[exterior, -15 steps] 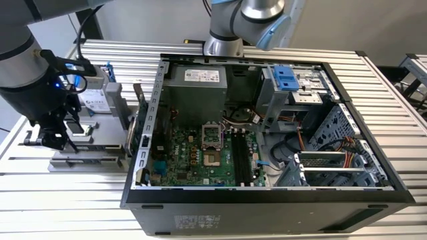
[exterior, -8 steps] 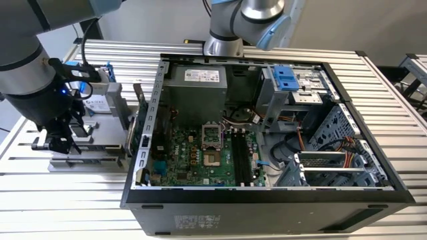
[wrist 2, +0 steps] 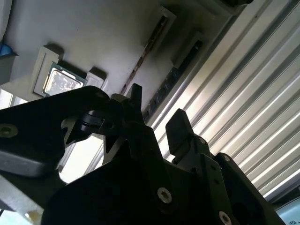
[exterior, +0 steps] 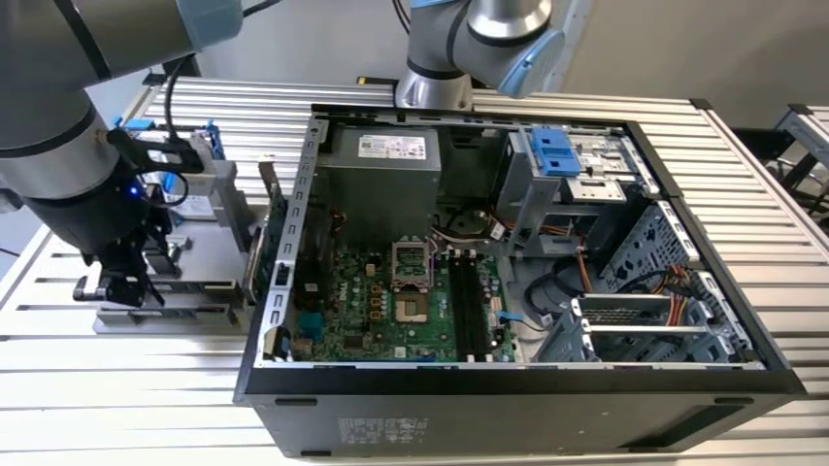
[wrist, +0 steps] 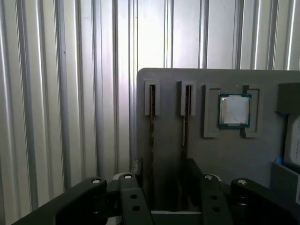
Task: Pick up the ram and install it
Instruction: 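Pick up the ram and move it above insertion slot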
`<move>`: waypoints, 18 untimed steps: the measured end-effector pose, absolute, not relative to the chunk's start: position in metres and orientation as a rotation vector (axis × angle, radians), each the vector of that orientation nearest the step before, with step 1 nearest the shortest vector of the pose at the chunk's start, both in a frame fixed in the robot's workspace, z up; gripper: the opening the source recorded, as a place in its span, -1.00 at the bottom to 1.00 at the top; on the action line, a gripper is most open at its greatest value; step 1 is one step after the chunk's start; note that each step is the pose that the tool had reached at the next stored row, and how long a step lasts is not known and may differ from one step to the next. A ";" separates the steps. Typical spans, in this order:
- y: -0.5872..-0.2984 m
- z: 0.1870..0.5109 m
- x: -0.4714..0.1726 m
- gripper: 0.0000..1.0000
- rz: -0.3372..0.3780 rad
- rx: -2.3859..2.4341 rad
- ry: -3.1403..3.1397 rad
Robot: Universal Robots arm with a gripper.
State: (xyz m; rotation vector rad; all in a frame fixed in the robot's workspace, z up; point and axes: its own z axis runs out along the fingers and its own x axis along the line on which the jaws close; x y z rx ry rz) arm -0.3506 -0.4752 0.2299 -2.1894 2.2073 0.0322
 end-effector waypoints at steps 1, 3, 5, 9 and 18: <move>-0.475 0.228 -0.351 1.00 0.032 -2.187 2.209; -0.475 0.225 -0.351 1.00 0.032 -2.183 2.214; -0.475 0.221 -0.352 1.00 0.031 -2.181 2.216; -0.475 0.214 -0.352 1.00 0.030 -2.179 2.219; -0.479 0.197 -0.352 1.00 0.030 -2.177 2.222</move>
